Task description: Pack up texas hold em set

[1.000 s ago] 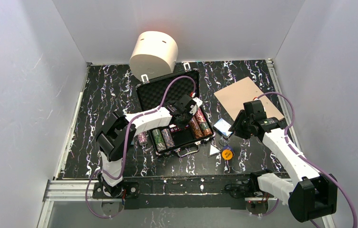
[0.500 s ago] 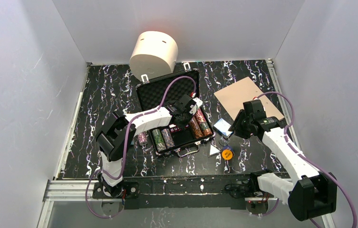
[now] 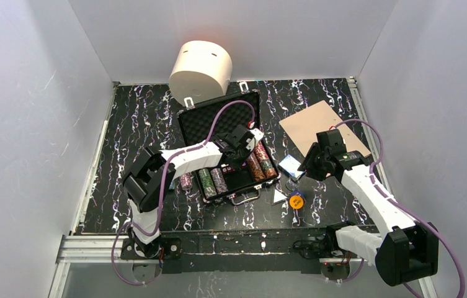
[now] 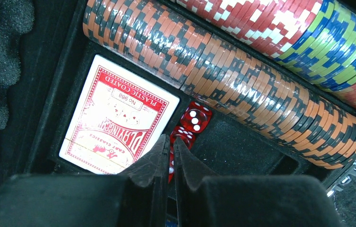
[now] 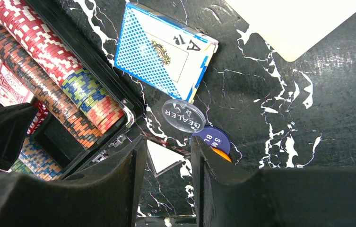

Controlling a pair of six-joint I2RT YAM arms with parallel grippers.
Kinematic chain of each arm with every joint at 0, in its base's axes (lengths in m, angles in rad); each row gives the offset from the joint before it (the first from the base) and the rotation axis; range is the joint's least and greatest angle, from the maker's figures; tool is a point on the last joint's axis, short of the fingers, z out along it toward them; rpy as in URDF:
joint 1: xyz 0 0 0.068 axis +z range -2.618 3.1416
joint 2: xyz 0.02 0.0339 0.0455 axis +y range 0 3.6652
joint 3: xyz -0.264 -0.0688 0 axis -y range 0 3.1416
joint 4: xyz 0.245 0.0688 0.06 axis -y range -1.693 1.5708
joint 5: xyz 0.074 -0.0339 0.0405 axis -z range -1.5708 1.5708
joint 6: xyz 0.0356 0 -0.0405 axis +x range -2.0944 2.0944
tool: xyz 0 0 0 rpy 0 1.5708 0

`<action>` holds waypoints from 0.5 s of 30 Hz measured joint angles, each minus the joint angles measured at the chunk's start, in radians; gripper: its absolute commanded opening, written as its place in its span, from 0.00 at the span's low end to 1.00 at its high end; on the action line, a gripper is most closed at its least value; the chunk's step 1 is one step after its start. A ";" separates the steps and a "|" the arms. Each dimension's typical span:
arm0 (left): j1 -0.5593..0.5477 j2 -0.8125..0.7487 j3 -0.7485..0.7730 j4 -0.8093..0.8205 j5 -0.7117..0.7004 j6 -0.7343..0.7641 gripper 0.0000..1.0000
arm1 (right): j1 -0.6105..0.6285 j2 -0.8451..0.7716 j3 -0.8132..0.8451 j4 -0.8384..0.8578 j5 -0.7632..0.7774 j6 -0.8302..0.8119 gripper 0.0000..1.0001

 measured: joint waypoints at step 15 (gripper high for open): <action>0.000 -0.009 -0.007 0.006 0.018 0.003 0.16 | 0.000 0.011 0.007 0.001 0.000 0.000 0.49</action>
